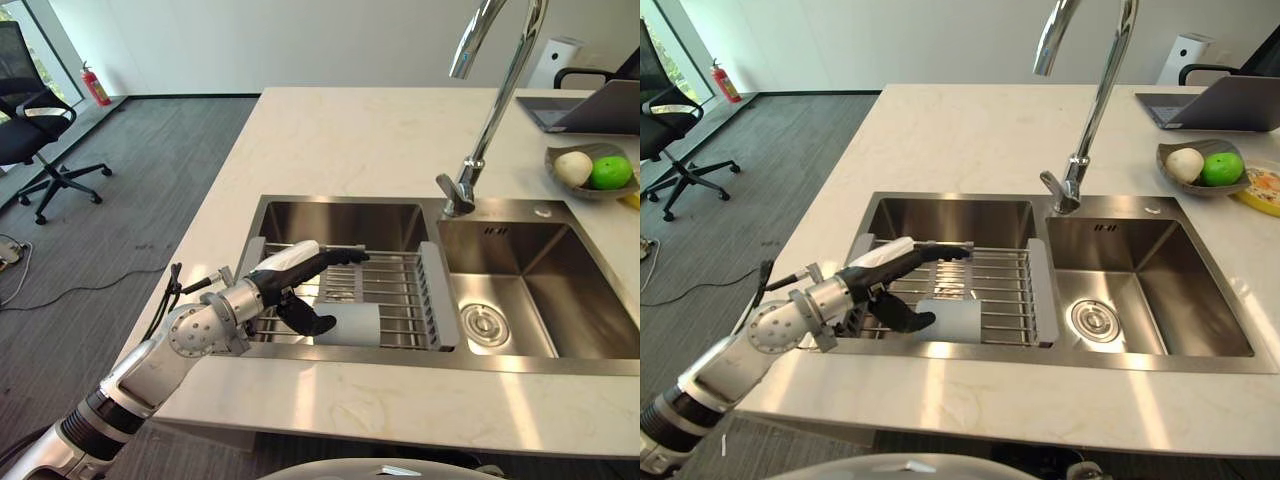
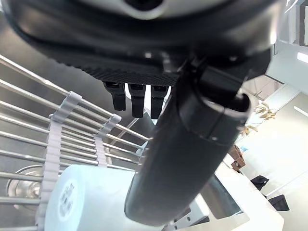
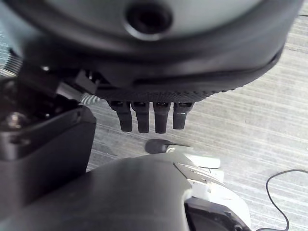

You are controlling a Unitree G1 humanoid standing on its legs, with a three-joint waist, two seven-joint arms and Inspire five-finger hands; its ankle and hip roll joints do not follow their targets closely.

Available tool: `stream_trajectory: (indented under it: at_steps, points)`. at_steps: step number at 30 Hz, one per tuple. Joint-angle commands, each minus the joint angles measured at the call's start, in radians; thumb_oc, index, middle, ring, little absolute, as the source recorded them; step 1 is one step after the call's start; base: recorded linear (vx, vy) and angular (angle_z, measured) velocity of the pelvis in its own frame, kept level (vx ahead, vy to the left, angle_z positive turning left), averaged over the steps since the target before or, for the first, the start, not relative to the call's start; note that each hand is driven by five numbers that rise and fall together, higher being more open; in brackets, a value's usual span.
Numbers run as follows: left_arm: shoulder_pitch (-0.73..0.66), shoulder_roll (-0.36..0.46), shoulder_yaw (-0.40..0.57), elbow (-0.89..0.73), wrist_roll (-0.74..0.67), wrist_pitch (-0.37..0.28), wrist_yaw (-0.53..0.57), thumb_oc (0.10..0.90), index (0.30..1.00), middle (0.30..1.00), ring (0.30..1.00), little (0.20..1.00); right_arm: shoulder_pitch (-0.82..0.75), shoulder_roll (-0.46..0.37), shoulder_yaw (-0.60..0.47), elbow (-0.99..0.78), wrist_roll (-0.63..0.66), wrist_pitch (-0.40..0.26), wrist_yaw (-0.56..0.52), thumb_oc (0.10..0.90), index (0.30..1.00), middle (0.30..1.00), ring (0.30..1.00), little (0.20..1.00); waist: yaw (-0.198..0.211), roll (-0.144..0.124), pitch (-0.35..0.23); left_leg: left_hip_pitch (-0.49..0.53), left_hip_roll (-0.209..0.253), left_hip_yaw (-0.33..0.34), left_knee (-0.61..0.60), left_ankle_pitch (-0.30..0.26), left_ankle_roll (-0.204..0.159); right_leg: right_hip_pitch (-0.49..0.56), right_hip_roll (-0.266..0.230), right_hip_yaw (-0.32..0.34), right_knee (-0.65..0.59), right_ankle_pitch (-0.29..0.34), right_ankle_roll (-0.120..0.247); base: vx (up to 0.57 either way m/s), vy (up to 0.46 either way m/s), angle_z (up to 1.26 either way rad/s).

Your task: Place the dishes in the dishwasher.

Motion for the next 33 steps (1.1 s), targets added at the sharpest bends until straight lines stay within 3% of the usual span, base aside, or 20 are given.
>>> stream_trajectory:
  at_steps: [1,22,25,28,29,31,33]
  points:
    - [-0.075,-0.033,0.020,0.017,0.101,-0.037,0.060,0.800,0.900,0.900,0.900,0.900,-0.038,0.013,0.002,0.028,-0.010,-0.011,-0.005,0.800,0.900,0.900,0.900,0.900,-0.011,-0.005,-0.023,-0.007,-0.002,0.014,0.012,-0.019,-0.054,0.020,0.004,-0.013,0.036,-0.065,0.055,0.01,0.007,-0.08]
    - [-0.100,-0.049,-0.020,0.010,0.146,-0.050,0.063,0.800,0.900,0.900,0.900,0.900,-0.033,0.006,-0.014,0.032,0.003,-0.014,-0.014,0.800,0.900,0.900,0.900,0.900,-0.022,0.000,-0.016,-0.014,-0.006,0.011,0.012,-0.017,-0.058,0.020,-0.010,-0.034,0.038,-0.066,0.058,0.00,0.001,0.01]
    - [-0.153,-0.057,-0.055,-0.010,0.188,-0.066,0.083,0.800,0.900,0.900,0.900,0.900,-0.035,0.007,-0.006,0.030,0.001,-0.017,-0.024,0.800,0.900,0.900,0.900,0.900,-0.024,-0.001,-0.016,-0.013,-0.006,0.010,0.012,-0.017,-0.058,0.019,-0.010,-0.037,0.041,-0.065,0.059,0.00,-0.002,0.01]
    - [-0.313,-0.121,-0.139,0.020,0.251,-0.071,0.118,0.800,0.900,0.900,0.900,0.900,-0.049,0.009,0.009,0.031,0.010,-0.016,-0.035,0.800,0.900,0.900,0.900,0.900,-0.035,0.003,-0.016,-0.016,-0.006,0.010,0.012,-0.016,-0.057,0.014,-0.010,-0.037,0.046,-0.067,0.060,0.00,-0.014,0.11]
    - [-0.379,-0.133,-0.208,0.039,0.254,-0.086,0.097,0.800,0.900,0.900,0.900,0.900,-0.272,-0.044,0.017,0.093,0.045,0.022,-0.024,0.800,0.900,0.900,0.900,0.900,-0.013,0.003,-0.027,-0.012,-0.007,0.004,0.012,-0.019,-0.058,0.024,-0.011,-0.044,0.042,-0.070,0.060,-0.02,-0.012,0.16]
    - [-0.402,-0.146,-0.150,0.058,0.240,-0.079,0.165,0.800,0.900,0.900,0.900,0.900,0.000,-0.069,0.008,0.023,0.021,-0.034,-0.019,0.800,0.900,0.900,0.900,0.900,-0.044,0.005,-0.006,-0.020,-0.008,0.014,0.012,-0.013,-0.060,0.005,-0.012,-0.038,0.052,-0.063,0.062,-0.06,-0.011,0.05]
    - [-0.385,-0.147,-0.115,0.062,0.284,-0.067,0.157,0.800,0.900,0.900,0.900,0.900,0.105,-0.077,-0.028,-0.029,-0.009,-0.044,-0.017,0.800,0.900,0.900,0.900,0.900,-0.073,0.009,0.010,-0.025,-0.005,0.030,0.012,-0.012,-0.059,-0.016,-0.006,-0.023,0.065,-0.060,0.062,-0.08,0.005,0.03]
